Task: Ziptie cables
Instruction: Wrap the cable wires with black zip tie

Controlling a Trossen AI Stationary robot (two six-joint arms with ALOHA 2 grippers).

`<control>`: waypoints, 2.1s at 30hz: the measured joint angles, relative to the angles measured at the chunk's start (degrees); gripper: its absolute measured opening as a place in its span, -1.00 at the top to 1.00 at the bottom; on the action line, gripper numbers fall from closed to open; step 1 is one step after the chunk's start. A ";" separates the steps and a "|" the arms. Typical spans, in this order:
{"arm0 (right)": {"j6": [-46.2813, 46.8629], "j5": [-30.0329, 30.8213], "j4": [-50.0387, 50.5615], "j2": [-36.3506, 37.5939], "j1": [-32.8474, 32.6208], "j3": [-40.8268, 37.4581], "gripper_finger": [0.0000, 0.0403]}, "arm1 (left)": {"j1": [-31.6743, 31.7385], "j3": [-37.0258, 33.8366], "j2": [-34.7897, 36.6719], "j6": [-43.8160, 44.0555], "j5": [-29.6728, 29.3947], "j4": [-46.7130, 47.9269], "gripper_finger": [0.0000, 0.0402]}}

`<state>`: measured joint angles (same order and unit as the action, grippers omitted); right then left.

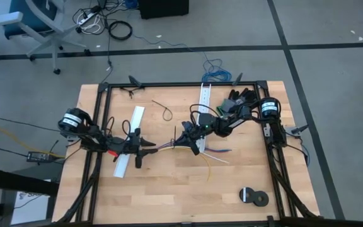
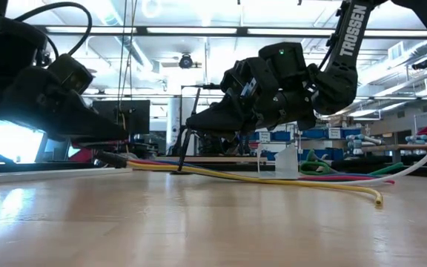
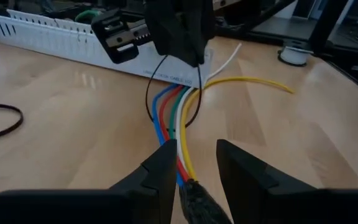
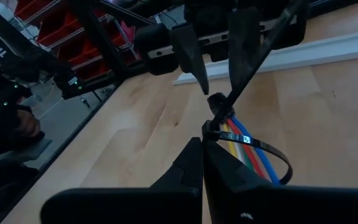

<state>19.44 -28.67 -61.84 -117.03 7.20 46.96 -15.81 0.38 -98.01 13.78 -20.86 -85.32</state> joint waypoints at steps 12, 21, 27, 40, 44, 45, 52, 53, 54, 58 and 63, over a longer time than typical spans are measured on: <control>-0.30 -2.58 5.35 1.39 0.61 -0.98 1.00 | 0.11 11.57 0.10 -4.78 -0.17 17.56 0.54; -4.27 -0.08 6.67 16.46 2.74 -14.29 1.00 | 1.34 16.54 0.62 -10.28 -1.02 21.21 0.54; -5.07 3.79 10.79 24.46 3.30 -20.97 1.00 | 4.78 17.36 11.10 -12.13 -1.42 30.02 0.54; -5.61 3.85 10.70 24.06 1.39 -21.12 1.00 | 8.35 10.39 59.53 -11.52 -1.53 67.45 0.54; -5.60 4.07 10.66 23.80 0.66 -20.79 1.00 | 8.35 1.93 65.31 -6.40 -0.11 60.28 0.54; -5.58 4.12 10.89 23.80 0.58 -20.54 1.00 | 8.35 0.34 65.45 -5.86 1.36 57.07 0.54; -7.81 4.50 12.78 23.65 0.41 -16.17 1.00 | 8.33 0.86 58.42 -4.62 3.64 55.09 0.54; -8.36 4.50 12.78 23.65 0.49 -15.78 1.00 | 8.33 0.86 57.16 -3.35 3.65 55.33 0.54; -8.74 4.50 12.79 23.65 0.65 -15.37 1.00 | 8.33 0.86 55.69 -1.81 3.63 55.31 0.54; -9.09 4.50 12.77 23.65 1.01 -14.44 1.00 | 8.33 0.86 49.00 2.75 3.50 52.98 0.54; -9.46 4.50 12.80 23.65 1.46 -14.34 1.00 | 8.33 1.04 40.14 3.45 3.40 45.08 0.54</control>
<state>9.98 -24.16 -49.04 -93.38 8.66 32.62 -7.49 1.42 -57.87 17.23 -17.46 -40.24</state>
